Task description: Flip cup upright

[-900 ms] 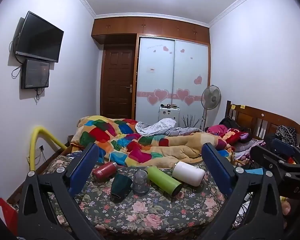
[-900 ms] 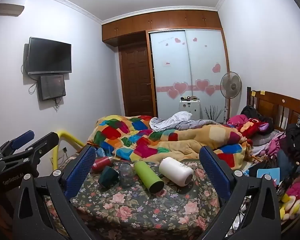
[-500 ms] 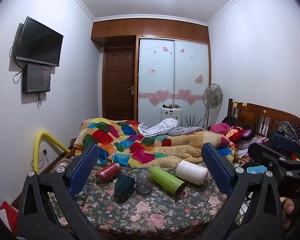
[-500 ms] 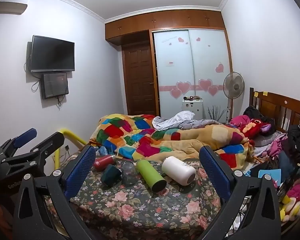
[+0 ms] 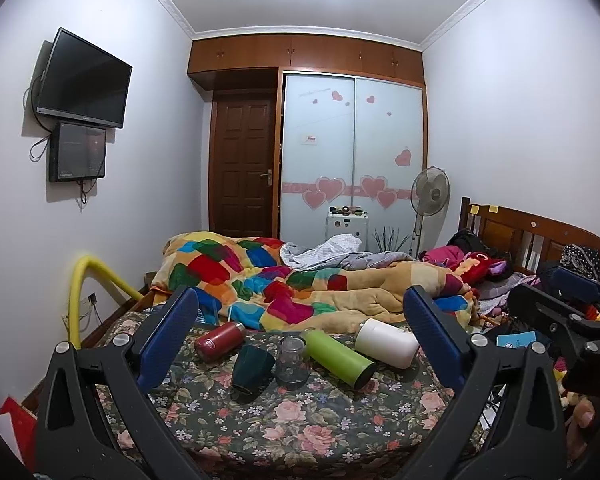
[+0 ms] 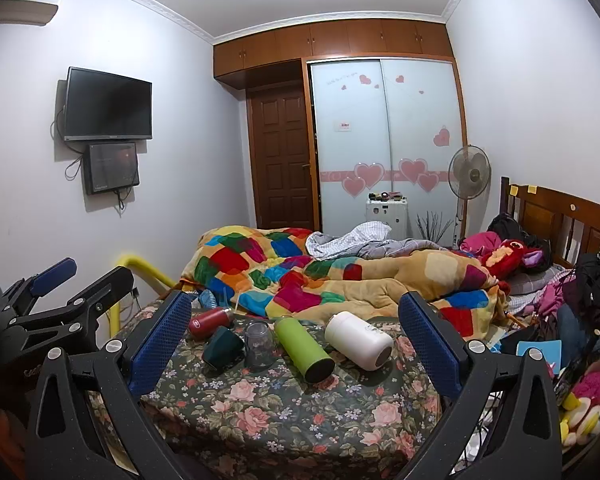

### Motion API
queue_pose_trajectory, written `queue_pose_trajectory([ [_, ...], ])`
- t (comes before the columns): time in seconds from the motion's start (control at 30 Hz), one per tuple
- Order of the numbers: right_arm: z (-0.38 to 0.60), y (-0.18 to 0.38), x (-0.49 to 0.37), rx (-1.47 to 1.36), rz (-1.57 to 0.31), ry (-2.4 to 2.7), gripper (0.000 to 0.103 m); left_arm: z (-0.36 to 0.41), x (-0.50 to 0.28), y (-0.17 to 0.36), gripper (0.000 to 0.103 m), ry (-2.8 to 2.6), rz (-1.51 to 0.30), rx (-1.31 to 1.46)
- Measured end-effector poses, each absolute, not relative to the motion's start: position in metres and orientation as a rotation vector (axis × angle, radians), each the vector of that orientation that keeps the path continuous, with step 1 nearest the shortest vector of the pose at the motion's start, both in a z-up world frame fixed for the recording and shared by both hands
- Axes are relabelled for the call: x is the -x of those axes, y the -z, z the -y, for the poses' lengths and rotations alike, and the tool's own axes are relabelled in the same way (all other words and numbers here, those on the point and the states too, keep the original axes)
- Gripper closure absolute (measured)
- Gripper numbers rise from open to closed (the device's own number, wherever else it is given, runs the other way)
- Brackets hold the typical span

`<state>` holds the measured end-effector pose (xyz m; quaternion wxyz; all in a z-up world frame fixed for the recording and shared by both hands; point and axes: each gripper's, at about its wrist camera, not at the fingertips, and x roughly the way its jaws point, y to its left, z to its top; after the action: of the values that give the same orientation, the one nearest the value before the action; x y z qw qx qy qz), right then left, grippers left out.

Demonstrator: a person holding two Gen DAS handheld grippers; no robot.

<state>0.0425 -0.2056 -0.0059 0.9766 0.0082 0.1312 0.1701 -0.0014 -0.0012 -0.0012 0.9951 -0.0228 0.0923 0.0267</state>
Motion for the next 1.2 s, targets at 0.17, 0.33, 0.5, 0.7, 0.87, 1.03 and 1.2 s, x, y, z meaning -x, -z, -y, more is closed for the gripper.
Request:
queue_pose_trajectory([
  [0.17, 0.2062, 0.0061, -0.0425, -0.015, -0.264, -0.345, 0.000, 0.0031, 0.0016, 0.0026, 0.000, -0.056, -0.184, 0.045],
  [0.33, 0.2061, 0.0060, -0.0426, -0.016, -0.264, -0.345, 0.000, 0.0017, 0.0019, 0.0033, 0.000, -0.061, -0.181, 0.036],
  [0.5, 0.2060, 0.0058, -0.0423, -0.016, -0.265, -0.347, 0.000, 0.0012, 0.0022, 0.0040, 0.000, -0.062, -0.177, 0.038],
  [0.7, 0.2056, 0.0054, -0.0425, -0.015, -0.262, -0.346, 0.000, 0.0006, 0.0026, 0.0038, 0.000, -0.061, -0.170, 0.041],
  [0.87, 0.2056, 0.0044, -0.0424, -0.013, -0.261, -0.346, 0.000, -0.0014, 0.0027, 0.0048, 0.000, -0.060, -0.164, 0.044],
  [1.03, 0.2060, 0.0039, -0.0422, -0.012, -0.260, -0.346, 0.000, -0.0001, 0.0065, 0.0031, 0.000, -0.060, -0.162, 0.045],
  [1.2, 0.2060, 0.0034, -0.0421, -0.012, -0.260, -0.346, 0.000, 0.0015, 0.0062, 0.0020, 0.000, -0.060, -0.161, 0.045],
])
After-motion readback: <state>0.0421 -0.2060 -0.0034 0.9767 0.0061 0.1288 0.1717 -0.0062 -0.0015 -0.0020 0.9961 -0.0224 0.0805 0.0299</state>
